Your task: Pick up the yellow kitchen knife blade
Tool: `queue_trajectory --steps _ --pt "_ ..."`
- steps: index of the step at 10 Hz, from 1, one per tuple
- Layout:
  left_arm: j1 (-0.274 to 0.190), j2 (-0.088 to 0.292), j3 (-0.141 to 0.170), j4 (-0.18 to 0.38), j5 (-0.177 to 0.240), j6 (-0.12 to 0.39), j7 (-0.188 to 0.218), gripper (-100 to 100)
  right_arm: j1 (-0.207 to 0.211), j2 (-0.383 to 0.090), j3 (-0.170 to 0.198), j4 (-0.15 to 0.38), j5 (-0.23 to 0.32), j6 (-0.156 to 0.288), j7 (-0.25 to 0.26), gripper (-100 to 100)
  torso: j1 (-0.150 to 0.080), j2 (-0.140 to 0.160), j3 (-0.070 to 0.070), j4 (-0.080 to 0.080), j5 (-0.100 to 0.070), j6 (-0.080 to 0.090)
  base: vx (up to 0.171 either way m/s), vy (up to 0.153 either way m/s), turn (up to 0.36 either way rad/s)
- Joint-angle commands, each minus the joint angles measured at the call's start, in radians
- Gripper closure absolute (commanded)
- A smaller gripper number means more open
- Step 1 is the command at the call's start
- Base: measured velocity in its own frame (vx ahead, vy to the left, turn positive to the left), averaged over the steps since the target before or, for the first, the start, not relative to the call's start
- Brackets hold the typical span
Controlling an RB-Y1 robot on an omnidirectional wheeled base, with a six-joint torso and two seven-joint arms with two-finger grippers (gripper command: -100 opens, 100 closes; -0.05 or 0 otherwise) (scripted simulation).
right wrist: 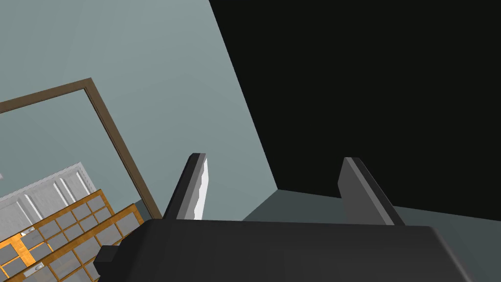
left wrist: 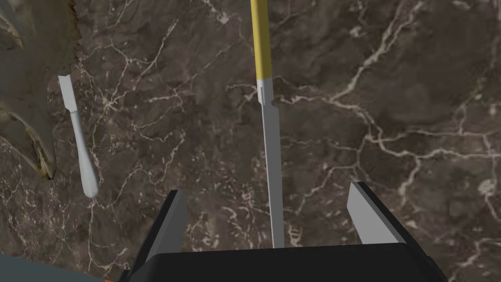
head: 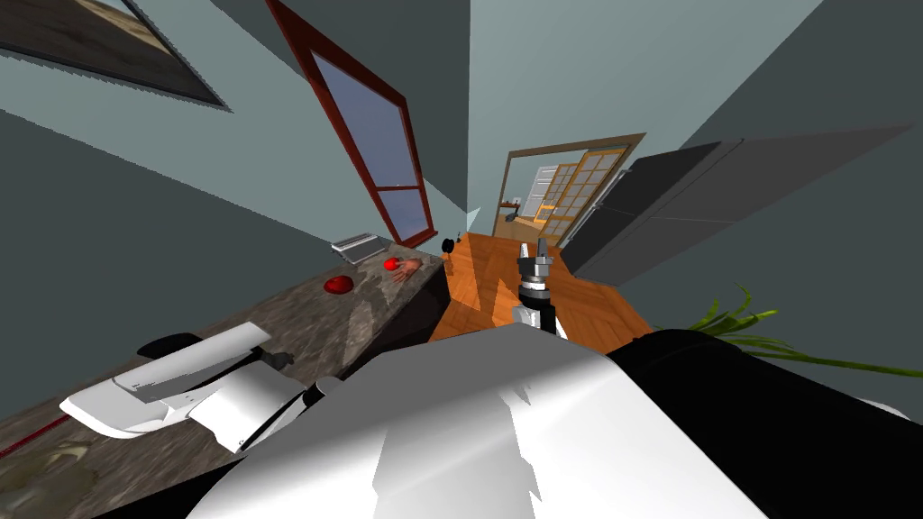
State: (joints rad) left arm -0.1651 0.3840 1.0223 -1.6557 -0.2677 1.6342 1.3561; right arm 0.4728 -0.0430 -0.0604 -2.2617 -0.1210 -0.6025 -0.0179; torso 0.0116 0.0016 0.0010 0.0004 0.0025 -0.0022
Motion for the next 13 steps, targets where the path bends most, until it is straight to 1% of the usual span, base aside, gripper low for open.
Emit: queue_trajectory --steps 1,5,10,11,12,13 --pt "-0.013 0.009 0.005 0.014 -0.010 0.048 0.022 -100 0.000 0.000 0.000 0.000 0.000 0.000 0.000 0 0.000 0.000 0.000 0.000 0.000 0.000 0.017 0.129 -0.094" --pt "-0.042 0.025 0.015 0.047 -0.033 0.135 0.068 -100 0.000 0.000 0.000 0.000 0.000 0.000 0.000 0 -0.001 0.000 0.000 0.000 0.000 0.000 0.001 0.117 -0.099" --pt "-0.065 0.038 0.024 0.073 -0.051 0.223 0.105 -100 0.000 0.000 0.000 0.000 0.000 0.000 0.000 0 -0.003 0.000 0.000 0.000 -0.001 0.000 -0.005 0.087 -0.071" --pt "-0.062 0.035 0.023 0.069 -0.049 0.208 0.100 -100 0.000 0.000 0.000 0.000 0.000 0.000 0.000 0 -0.004 0.000 0.000 0.000 -0.001 0.000 -0.003 0.036 -0.018" --pt "-0.062 0.036 0.023 0.069 -0.050 0.213 0.101 0 0.000 0.000 0.000 0.000 0.000 0.000 0.000 0 -0.006 0.000 0.000 0.000 -0.001 -0.001 -0.001 0.007 0.002" --pt "-0.056 0.024 0.022 0.082 -0.048 0.184 0.103 -100 0.000 0.000 0.000 0.000 0.000 0.000 0.000 0 -0.008 0.000 0.000 0.000 -0.002 0.000 0.011 0.013 0.041"
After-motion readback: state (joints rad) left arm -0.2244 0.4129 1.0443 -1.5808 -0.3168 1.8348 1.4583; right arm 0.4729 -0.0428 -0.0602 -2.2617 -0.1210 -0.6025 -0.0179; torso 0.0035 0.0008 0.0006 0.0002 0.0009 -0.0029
